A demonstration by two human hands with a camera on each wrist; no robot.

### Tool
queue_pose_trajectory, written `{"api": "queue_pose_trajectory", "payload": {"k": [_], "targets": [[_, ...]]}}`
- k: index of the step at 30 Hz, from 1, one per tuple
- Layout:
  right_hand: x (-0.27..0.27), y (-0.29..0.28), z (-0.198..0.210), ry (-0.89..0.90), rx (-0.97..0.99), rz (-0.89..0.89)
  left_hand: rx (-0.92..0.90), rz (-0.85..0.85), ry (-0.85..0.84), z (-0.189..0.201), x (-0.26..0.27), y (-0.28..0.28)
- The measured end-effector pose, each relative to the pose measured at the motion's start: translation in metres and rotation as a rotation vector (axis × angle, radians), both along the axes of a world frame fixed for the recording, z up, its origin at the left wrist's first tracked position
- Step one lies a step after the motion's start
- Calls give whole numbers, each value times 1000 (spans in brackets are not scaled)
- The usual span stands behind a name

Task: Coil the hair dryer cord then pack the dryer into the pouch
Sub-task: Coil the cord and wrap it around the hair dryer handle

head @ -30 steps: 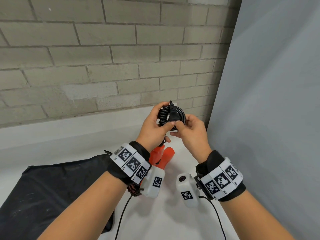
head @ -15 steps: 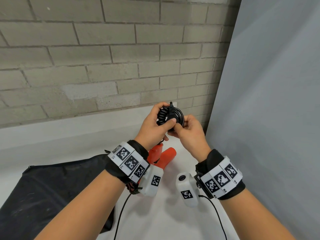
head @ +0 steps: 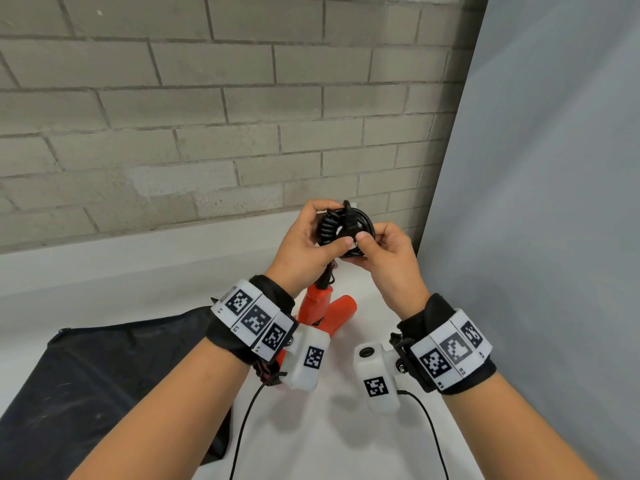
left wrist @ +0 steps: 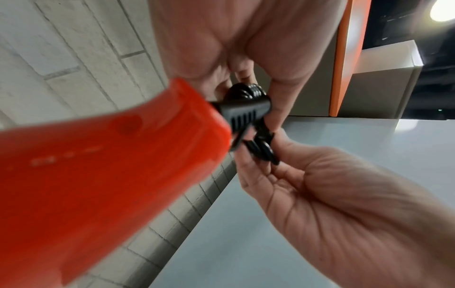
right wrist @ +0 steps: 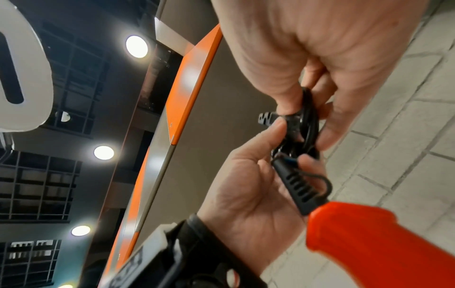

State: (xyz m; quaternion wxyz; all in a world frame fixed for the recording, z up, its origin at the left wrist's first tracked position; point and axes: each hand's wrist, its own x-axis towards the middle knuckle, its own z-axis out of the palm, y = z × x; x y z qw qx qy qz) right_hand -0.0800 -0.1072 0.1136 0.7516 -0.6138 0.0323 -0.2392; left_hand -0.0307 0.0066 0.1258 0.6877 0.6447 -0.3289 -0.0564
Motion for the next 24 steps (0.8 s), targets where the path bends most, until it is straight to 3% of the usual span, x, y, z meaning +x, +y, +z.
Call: {"api": "queue_pose_trajectory", "payload": {"k": [2, 6, 13, 19, 24], "targets": [[2, 0, -2, 14, -6, -52, 23, -7, -51, 1, -1, 0], [3, 0, -4, -26, -69, -111, -23, 24, 1, 1, -2, -3], [-4, -6, -4, -89, -177, 96, -57, 76, 63, 1, 0, -9], [0, -9, -8, -71, -319, -130, -8, 29, 44, 3, -3, -10], [1, -11, -8, -33, -429, -201, 27, 143, 55, -3, -2, -13]]}}
